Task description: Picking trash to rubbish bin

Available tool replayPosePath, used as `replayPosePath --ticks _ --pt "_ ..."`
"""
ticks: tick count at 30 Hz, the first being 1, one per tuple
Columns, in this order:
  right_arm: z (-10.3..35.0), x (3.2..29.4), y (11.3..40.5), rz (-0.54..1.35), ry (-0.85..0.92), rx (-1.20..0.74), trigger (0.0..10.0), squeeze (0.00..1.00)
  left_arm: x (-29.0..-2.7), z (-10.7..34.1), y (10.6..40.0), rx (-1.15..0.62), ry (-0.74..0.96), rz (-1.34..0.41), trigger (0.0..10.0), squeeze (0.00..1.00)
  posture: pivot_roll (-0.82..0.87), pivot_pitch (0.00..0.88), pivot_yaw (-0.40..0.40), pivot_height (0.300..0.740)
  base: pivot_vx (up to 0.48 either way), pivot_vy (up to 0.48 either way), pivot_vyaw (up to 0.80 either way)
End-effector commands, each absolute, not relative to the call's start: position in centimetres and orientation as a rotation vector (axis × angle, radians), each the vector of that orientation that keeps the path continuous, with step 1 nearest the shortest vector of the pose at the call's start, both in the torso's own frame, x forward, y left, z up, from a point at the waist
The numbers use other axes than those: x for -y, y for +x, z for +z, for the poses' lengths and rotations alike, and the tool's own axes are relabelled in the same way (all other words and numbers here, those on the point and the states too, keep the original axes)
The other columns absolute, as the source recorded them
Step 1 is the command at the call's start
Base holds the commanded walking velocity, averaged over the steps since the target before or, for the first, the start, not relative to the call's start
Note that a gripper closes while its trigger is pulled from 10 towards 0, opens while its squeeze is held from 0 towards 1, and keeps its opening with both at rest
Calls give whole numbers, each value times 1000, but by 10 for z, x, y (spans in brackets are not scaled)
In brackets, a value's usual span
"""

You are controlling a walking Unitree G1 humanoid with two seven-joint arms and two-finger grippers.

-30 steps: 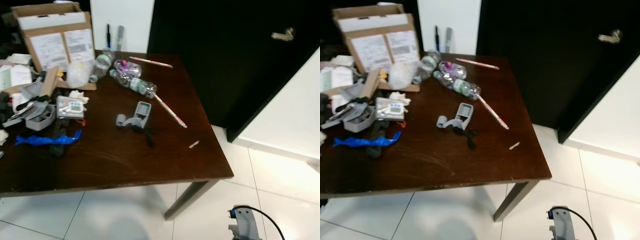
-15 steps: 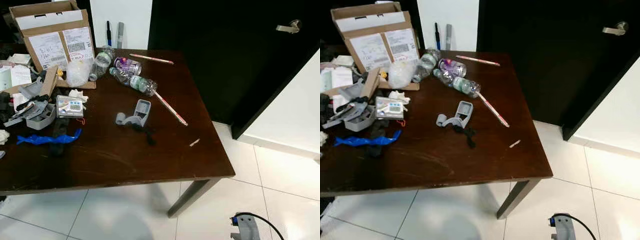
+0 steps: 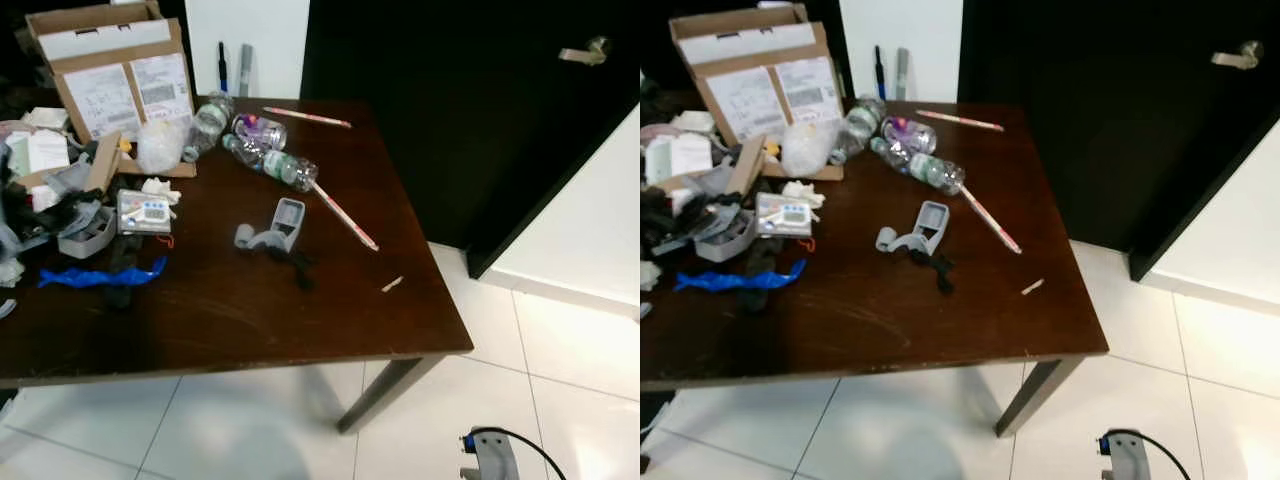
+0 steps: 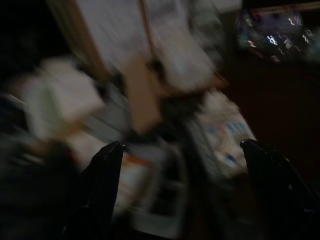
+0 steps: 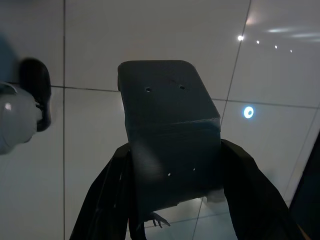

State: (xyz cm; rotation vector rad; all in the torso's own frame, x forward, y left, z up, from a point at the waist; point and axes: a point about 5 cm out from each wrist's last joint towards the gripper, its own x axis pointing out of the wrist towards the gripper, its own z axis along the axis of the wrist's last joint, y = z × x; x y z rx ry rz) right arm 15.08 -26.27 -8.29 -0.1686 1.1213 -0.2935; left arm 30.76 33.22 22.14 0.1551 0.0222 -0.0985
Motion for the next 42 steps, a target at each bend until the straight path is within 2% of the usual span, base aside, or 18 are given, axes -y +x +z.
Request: replayPosePath --ticks 1,4,8,12,17,20,24,33,37,42 --pt "-86 265 141 -298 -172 -1151 10000 0 -319 203 314 -77 27 -150 10000 0 163 118 -75 740 0 0 0" --pt "-86 265 141 -300 -173 -1151 10000 0 -313 194 316 -107 -12 -163 10000 0 162 117 -75 740 0 0 0" --pt "-86 268 140 -303 -177 -1151 10000 0 -275 162 325 -211 -192 -265 10000 0 156 112 -78 740 0 0 0" --pt "-85 268 140 -305 -179 -1150 10000 0 -269 161 328 -205 -190 -269 10000 0 153 111 -79 740 0 0 0" --pt "-85 269 140 -306 -181 -1148 10000 0 -272 173 335 -147 -24 -189 10000 0 153 114 -82 740 0 0 0" --pt "-84 270 141 -305 -183 -1147 10000 0 -276 191 341 -5 25 -84 10000 0 153 119 -83 740 0 0 0" --pt "-84 271 141 -303 -187 -1148 10000 0 -285 198 344 81 -118 33 10000 0 150 128 -86 740 0 0 0" --pt "-84 281 131 -307 -223 -1169 10000 0 -290 200 345 155 -288 61 10000 0 123 195 -107 740 0 0 0" --pt "-83 291 122 -303 -261 -1188 10000 0 -292 199 347 163 -340 56 10000 0 99 230 -128 740 0 0 0" --pt "-81 303 111 -305 -300 -1213 10000 0 -295 202 349 158 -321 51 10000 0 84 264 -148 740 0 0 0"
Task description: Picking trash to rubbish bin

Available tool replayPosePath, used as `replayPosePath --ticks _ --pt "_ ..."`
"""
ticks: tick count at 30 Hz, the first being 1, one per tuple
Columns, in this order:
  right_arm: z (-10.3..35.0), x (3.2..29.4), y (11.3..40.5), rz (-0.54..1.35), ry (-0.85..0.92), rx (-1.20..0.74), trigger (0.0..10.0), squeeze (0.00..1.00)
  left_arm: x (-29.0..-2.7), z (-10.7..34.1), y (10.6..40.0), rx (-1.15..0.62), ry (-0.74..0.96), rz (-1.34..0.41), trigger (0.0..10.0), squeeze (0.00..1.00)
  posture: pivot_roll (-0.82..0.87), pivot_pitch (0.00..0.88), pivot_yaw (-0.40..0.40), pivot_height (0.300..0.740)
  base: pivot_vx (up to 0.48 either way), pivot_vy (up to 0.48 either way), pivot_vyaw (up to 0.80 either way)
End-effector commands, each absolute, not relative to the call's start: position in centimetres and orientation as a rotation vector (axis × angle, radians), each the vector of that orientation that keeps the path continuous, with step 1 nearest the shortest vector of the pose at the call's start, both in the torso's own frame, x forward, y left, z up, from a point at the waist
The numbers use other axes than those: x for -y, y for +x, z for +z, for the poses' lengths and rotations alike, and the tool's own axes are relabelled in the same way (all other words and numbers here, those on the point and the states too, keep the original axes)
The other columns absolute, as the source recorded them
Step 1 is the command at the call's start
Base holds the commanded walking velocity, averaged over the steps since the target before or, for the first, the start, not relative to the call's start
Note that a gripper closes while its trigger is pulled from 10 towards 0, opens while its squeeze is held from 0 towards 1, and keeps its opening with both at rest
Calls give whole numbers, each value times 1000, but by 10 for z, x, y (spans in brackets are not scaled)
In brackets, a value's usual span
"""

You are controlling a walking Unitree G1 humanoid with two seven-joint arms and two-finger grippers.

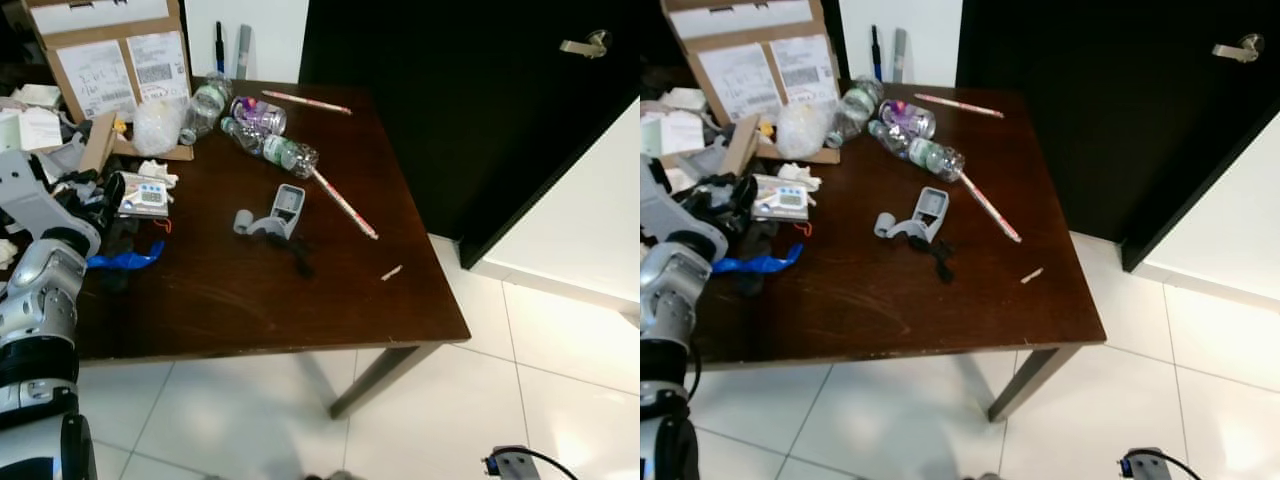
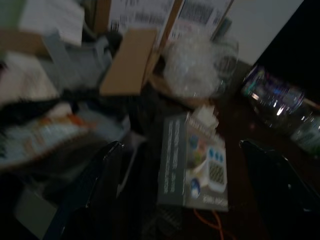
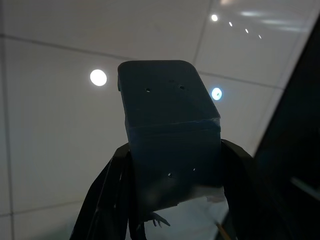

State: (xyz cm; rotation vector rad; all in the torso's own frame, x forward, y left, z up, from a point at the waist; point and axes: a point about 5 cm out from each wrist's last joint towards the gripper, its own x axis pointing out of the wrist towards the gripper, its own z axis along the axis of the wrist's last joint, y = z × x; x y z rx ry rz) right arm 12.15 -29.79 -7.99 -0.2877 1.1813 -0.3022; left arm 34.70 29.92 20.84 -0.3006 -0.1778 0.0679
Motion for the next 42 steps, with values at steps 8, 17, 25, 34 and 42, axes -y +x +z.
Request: replayPosePath --ticks 8,17,25,34,42 --pt "-76 314 111 -311 -326 -1205 10000 0 -296 206 354 142 -368 4 10000 0 72 279 -156 740 0 0 0" --pt "-73 315 120 -302 -335 -1177 10000 0 -289 213 363 131 -339 -29 10000 0 66 285 -161 740 0 0 0" --pt "-72 314 123 -305 -331 -1171 10000 0 -283 211 366 120 -340 -65 0 0 67 265 -155 740 0 0 0" --pt "-72 309 130 -304 -316 -1150 10000 0 -271 207 365 123 -335 -112 0 0 76 232 -144 740 0 0 0" --pt "-73 295 143 -292 -289 -1126 10000 0 -247 223 361 204 -246 -211 39 0 101 191 -126 740 0 0 0"
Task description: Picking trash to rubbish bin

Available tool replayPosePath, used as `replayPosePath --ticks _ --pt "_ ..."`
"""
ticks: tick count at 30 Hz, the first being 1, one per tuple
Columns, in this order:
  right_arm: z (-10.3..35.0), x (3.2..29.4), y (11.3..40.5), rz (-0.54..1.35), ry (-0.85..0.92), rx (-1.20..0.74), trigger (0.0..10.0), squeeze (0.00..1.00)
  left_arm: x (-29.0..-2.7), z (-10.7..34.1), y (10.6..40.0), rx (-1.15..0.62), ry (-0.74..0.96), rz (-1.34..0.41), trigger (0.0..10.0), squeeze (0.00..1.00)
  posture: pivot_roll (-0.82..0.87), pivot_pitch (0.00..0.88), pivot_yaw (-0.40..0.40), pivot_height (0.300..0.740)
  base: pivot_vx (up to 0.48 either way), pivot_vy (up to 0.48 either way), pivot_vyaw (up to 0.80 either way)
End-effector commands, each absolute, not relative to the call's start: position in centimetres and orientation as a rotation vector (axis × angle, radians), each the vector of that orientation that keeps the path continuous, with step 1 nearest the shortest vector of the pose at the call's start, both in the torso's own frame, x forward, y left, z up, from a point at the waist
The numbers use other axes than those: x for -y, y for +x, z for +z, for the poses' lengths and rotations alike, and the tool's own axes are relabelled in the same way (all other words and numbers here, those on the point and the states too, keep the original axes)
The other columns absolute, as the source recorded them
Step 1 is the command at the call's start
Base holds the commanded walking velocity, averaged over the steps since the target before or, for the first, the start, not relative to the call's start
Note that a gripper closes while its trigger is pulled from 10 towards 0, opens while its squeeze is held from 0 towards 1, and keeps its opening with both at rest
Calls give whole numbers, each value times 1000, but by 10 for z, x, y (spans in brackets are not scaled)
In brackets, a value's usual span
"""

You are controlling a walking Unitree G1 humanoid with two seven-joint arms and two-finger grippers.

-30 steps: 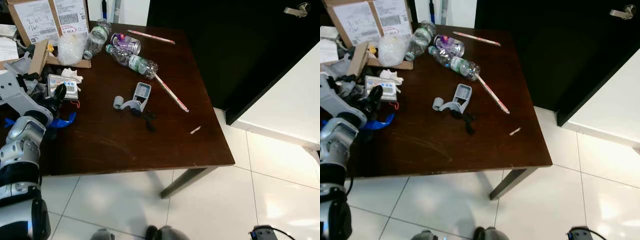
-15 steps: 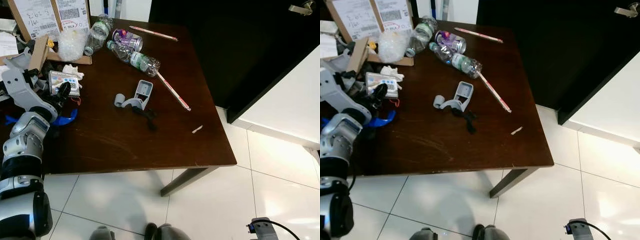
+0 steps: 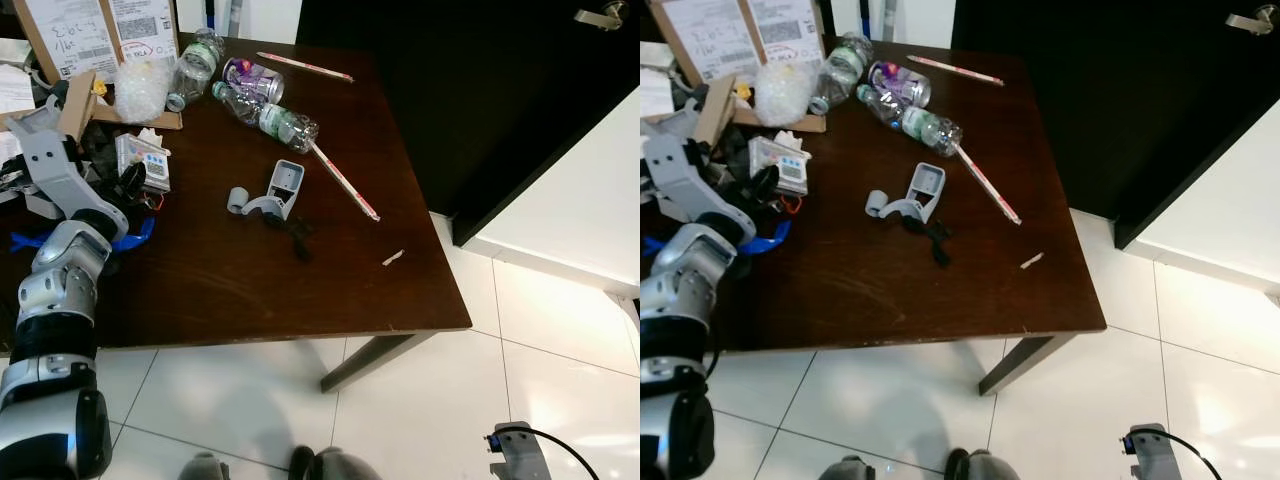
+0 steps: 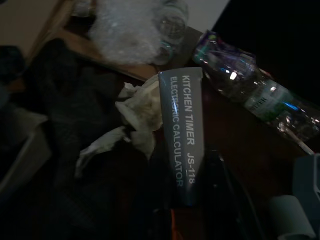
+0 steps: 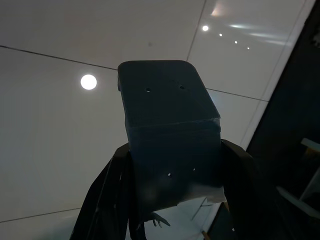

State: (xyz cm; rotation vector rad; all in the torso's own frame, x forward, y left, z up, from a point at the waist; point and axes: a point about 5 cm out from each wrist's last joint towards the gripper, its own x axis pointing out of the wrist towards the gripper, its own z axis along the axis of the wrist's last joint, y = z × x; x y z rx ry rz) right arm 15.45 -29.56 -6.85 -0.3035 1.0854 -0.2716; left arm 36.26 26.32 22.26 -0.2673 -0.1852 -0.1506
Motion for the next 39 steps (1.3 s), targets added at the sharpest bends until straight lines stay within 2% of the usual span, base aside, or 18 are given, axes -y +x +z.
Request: replayPosePath --ticks 1,2,10,15,18,19,22,23,24,25,26,28,29,37,39 --pt "-73 295 143 -292 -289 -1126 10000 0 -247 223 361 204 -246 -211 39 0 101 191 -126 740 0 0 0" --pt "-74 291 146 -286 -278 -1120 10000 0 -236 231 357 244 -230 -266 314 0 106 183 -122 740 0 0 0" --pt "-75 281 153 -277 -253 -1108 10000 0 -200 241 343 266 -200 -487 0 0 123 159 -104 740 0 0 0" --pt "-77 278 153 -276 -245 -1110 10000 0 -194 240 340 260 -214 -500 0 0 126 156 -100 740 0 0 0" --pt "-78 276 151 -275 -240 -1115 10000 0 -185 236 334 244 -279 -564 0 0 126 152 -99 740 0 0 0" --pt "-79 275 150 -275 -238 -1119 10000 0 -171 229 324 226 -278 -703 1451 0 127 146 -98 740 0 0 0" --pt "-79 275 150 -275 -237 -1121 10000 0 -165 226 319 216 -307 -765 1804 0 127 145 -97 740 0 0 0" --pt "-80 274 148 -277 -234 -1124 10000 0 -154 220 307 194 -356 -886 4784 0 126 138 -93 740 0 0 0" --pt "-80 274 148 -277 -232 -1124 10000 0 -149 217 303 186 -366 -935 4784 0 126 138 -93 740 0 0 0" --pt "-80 274 148 -281 -227 -1123 10000 0 -143 212 298 171 -369 -984 7255 0 125 131 -92 740 0 0 0" --pt "-80 274 148 -284 -220 -1121 10000 0 -137 208 294 154 -374 -1025 6980 0 124 129 -91 740 0 0 0" --pt "-80 274 148 -286 -214 -1119 10000 0 -133 204 292 143 -381 -1049 7176 0 122 128 -88 740 0 0 0" --pt "-80 273 149 -295 -186 -1109 10000 0 -125 197 290 126 -399 -1068 10000 0 120 123 -87 740 0 0 0" --pt "-80 272 151 -336 -90 -1089 10000 0 -112 172 296 47 -465 -1021 10000 0 112 115 -81 740 0 0 0" --pt "-80 273 149 -347 -80 -1097 10000 0 -105 152 301 -23 -496 -964 10000 0 103 107 -80 740 0 0 -763"
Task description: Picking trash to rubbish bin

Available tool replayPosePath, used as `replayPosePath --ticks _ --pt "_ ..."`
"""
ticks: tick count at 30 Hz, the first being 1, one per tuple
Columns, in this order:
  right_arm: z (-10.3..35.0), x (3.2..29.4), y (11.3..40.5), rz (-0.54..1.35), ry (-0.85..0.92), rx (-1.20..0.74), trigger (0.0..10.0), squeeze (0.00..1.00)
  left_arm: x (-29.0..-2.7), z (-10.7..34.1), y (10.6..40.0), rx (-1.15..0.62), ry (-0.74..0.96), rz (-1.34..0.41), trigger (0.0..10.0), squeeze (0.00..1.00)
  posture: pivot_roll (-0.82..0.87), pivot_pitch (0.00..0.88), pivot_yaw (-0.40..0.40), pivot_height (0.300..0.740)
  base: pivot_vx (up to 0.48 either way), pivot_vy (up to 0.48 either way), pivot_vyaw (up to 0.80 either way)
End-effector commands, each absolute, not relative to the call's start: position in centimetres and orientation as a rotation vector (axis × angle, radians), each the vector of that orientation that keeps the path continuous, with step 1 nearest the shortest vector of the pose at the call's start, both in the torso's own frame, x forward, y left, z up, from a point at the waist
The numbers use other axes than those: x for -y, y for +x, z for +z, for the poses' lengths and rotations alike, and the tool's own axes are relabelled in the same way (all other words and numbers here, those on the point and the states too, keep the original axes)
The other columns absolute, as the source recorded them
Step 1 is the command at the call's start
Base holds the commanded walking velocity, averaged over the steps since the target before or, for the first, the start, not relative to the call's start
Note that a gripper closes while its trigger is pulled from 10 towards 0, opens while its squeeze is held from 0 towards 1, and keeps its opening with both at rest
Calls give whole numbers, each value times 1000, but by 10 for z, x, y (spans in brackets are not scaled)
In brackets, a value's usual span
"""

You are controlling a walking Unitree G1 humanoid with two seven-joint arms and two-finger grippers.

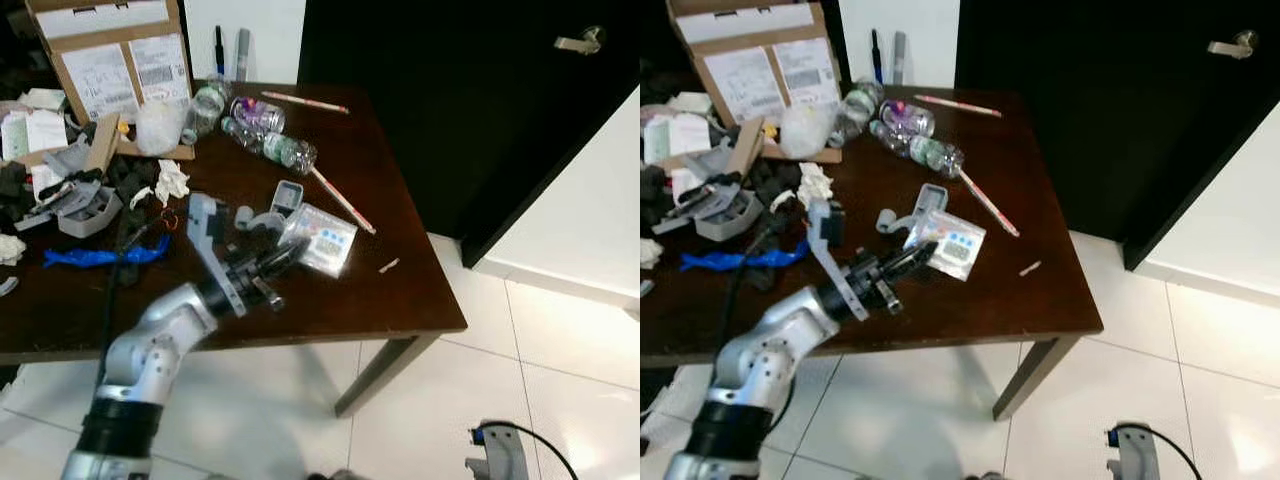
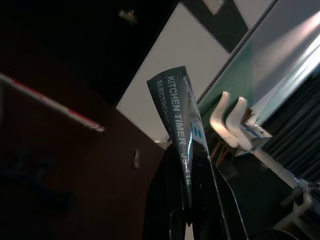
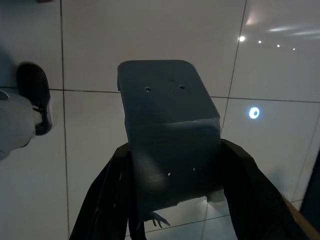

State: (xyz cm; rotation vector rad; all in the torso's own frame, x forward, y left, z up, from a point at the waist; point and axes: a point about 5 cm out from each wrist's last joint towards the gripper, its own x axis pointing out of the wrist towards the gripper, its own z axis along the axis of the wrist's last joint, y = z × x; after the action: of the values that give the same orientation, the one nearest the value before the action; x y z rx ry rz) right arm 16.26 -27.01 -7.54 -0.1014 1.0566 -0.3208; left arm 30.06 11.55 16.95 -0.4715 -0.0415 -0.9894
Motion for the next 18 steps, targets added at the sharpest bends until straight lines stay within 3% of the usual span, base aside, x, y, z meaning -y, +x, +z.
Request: replayPosePath --ticks 1,10,18 --pt "-80 273 149 -347 -80 -1097 10000 0 -105 152 301 -23 -496 -964 10000 0 103 107 -80 740 0 0 -763" --pt "-82 276 142 -369 -73 -1114 10000 0 -76 134 294 -83 -511 -1030 10000 0 84 108 -79 740 0 0 -762" --pt "-83 276 138 -375 -73 -1124 10000 0 -70 133 291 -78 -503 -1086 10000 0 86 105 -77 740 0 0 -763"
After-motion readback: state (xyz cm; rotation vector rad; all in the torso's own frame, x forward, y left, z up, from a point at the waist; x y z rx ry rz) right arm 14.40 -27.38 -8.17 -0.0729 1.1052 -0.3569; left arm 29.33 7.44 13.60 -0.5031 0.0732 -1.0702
